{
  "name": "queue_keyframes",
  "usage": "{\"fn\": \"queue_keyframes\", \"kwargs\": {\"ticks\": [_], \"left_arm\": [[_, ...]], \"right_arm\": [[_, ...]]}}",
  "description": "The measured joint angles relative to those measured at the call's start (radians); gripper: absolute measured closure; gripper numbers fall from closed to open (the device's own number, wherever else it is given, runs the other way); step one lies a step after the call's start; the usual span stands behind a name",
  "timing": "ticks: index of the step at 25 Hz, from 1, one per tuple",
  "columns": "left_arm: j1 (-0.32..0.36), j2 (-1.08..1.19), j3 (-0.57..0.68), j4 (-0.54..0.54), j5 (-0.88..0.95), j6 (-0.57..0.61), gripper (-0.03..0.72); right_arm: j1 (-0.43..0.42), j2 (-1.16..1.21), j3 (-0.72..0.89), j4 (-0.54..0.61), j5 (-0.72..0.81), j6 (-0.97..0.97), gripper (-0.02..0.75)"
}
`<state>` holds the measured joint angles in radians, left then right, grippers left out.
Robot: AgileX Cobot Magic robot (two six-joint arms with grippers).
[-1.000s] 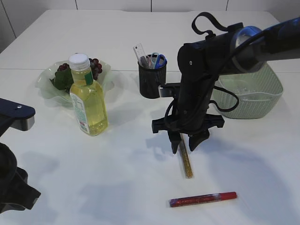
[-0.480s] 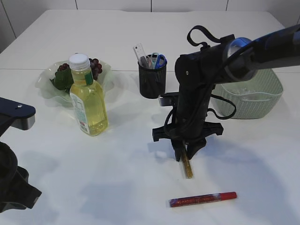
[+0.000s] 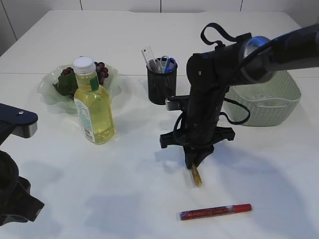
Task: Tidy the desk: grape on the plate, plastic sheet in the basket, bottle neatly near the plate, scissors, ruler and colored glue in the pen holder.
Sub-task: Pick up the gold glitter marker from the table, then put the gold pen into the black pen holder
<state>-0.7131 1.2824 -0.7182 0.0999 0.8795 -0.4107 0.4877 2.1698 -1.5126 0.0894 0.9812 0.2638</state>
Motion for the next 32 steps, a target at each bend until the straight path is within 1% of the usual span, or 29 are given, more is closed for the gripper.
{"fn": "queue_keyframes", "kwargs": {"ticks": [4,8,10,13,18,22,25,28,32], "left_arm": [[0.000,0.000,0.000,0.000,0.000,0.000,0.449],[0.000,0.000,0.000,0.000,-0.002,0.000,0.449],[0.000,0.000,0.000,0.003,-0.002,0.000,0.449],[0.000,0.000,0.000,0.004,-0.002,0.000,0.449],[0.000,0.000,0.000,0.004,-0.002,0.000,0.449],[0.000,0.000,0.000,0.004,-0.002,0.000,0.449],[0.000,0.000,0.000,0.004,-0.002,0.000,0.449],[0.000,0.000,0.000,0.010,-0.002,0.000,0.449],[0.000,0.000,0.000,0.023,-0.002,0.000,0.449]], "right_arm": [[-0.021,-0.031,-0.061,0.069,0.043,-0.098,0.635],[-0.078,-0.057,-0.180,0.141,0.080,-0.196,0.635],[-0.112,-0.058,-0.254,0.204,0.093,-0.259,0.635],[-0.166,-0.058,-0.332,0.343,0.089,-0.362,0.636],[-0.236,-0.058,-0.362,0.613,-0.005,-0.617,0.636],[-0.251,-0.058,-0.363,0.745,-0.115,-0.810,0.636],[-0.253,-0.049,-0.365,0.865,-0.188,-0.971,0.636],[-0.253,-0.027,-0.365,0.981,-0.255,-1.152,0.636],[-0.253,0.013,-0.369,1.106,-0.332,-1.380,0.636]]}}
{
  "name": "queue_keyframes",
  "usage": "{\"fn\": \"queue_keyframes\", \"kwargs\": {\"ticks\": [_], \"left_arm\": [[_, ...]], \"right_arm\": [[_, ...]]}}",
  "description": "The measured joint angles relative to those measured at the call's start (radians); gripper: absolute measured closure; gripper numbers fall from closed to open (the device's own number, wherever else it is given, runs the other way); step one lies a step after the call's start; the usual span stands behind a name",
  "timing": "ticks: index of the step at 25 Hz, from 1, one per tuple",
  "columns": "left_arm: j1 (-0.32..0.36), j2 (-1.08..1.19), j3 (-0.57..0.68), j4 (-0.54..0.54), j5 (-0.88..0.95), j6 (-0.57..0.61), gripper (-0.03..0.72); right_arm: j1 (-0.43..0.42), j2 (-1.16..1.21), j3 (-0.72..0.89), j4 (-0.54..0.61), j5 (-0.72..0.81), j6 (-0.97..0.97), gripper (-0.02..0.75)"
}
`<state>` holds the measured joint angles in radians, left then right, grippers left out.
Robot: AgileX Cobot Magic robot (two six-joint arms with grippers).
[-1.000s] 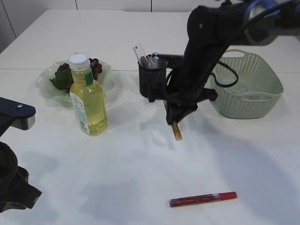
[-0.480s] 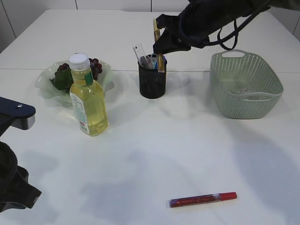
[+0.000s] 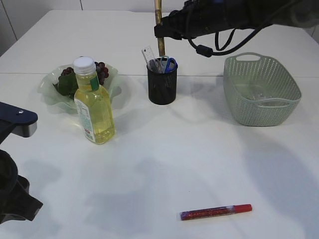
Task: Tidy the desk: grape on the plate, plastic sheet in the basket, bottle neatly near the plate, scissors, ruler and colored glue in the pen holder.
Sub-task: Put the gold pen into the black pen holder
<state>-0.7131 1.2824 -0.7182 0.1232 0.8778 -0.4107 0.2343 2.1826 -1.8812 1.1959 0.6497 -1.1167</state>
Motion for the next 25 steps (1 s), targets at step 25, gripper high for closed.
{"fn": "queue_keyframes", "kwargs": {"ticks": [25], "left_arm": [[0.000,0.000,0.000,0.021,0.004,0.000,0.451]], "right_arm": [[0.000,0.214,-0.128,0.188,-0.084,-0.375,0.364]]}}
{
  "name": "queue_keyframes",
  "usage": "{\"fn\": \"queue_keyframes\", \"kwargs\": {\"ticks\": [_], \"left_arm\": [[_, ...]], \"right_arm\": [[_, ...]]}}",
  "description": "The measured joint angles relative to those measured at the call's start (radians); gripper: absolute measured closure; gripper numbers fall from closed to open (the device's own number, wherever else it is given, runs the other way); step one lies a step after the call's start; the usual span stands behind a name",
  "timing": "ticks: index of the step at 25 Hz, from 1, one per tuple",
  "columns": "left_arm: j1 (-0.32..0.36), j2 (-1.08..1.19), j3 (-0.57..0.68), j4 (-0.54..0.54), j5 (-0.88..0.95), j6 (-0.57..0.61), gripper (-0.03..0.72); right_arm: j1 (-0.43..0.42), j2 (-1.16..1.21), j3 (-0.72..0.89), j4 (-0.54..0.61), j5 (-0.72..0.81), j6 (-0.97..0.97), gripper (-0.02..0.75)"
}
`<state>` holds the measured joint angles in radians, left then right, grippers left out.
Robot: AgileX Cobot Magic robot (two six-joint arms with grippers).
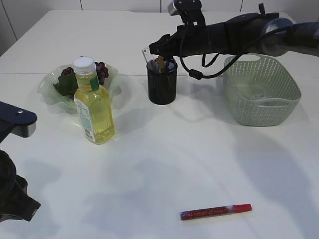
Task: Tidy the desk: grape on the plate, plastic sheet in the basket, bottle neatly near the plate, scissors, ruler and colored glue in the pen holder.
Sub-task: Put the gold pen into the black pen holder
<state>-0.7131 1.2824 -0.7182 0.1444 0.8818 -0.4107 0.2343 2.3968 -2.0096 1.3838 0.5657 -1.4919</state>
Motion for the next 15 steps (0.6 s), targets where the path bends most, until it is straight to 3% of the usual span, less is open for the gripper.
{"fn": "queue_keyframes", "kwargs": {"ticks": [3,6,9,11,15], "left_arm": [[0.000,0.000,0.000,0.000,0.015,0.000,0.452],[0.000,0.000,0.000,0.000,0.041,0.000,0.452],[0.000,0.000,0.000,0.000,0.049,0.000,0.452],[0.000,0.000,0.000,0.000,0.049,0.000,0.451],[0.000,0.000,0.000,0.000,0.048,0.000,0.451]], "right_arm": [[-0.002,-0.022,0.000,-0.111,0.006,0.188,0.353],[-0.005,-0.088,0.000,-0.448,0.059,0.552,0.351],[-0.005,-0.181,0.000,-0.792,0.211,0.900,0.352],[-0.004,-0.239,0.000,-0.951,0.346,1.055,0.352],[0.007,-0.336,0.000,-1.119,0.550,1.229,0.352]]}}
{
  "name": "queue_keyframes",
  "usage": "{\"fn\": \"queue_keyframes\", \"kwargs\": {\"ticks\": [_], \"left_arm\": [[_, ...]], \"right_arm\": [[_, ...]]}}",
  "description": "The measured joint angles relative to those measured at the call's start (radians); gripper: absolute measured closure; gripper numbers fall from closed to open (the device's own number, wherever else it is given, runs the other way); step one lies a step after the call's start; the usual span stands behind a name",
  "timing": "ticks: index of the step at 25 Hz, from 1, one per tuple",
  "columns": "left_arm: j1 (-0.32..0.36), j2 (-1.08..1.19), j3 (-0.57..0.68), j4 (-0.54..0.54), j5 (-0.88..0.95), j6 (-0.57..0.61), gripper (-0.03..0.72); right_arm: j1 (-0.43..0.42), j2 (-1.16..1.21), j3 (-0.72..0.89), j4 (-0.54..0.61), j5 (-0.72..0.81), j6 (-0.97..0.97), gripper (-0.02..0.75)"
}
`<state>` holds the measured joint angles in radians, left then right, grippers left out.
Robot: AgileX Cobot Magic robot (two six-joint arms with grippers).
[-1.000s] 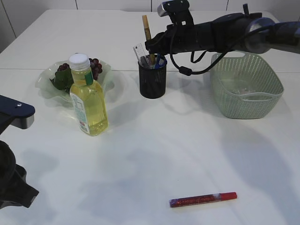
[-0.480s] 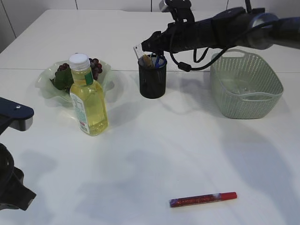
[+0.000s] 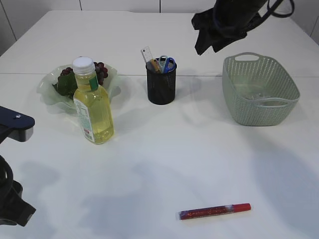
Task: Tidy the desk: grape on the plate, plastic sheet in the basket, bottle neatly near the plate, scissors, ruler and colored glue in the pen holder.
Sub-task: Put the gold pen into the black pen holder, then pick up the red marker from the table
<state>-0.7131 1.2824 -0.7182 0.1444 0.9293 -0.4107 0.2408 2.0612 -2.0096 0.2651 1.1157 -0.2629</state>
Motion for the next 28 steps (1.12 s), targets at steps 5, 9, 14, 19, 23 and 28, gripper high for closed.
{"fn": "queue_keyframes", "kwargs": {"ticks": [5,9,14,19,23,28], "left_arm": [[0.000,0.000,0.000,0.000,-0.001,0.000,0.452],[0.000,0.000,0.000,0.002,-0.002,0.000,0.452],[0.000,0.000,0.000,0.014,-0.027,0.000,0.452],[0.000,0.000,0.000,0.019,-0.038,0.000,0.452],[0.000,0.000,0.000,0.019,-0.050,0.000,0.452],[0.000,0.000,0.000,0.019,-0.056,0.000,0.450]], "right_arm": [[0.029,-0.083,0.052,-0.058,0.096,0.145,0.352],[0.079,-0.143,0.167,-0.133,0.114,0.237,0.352],[0.171,-0.228,0.362,-0.209,0.105,0.341,0.352],[0.254,-0.332,0.602,-0.216,0.037,0.449,0.352],[0.301,-0.400,0.779,-0.216,-0.020,0.561,0.352],[0.347,-0.443,0.910,-0.205,-0.098,0.745,0.352]]}}
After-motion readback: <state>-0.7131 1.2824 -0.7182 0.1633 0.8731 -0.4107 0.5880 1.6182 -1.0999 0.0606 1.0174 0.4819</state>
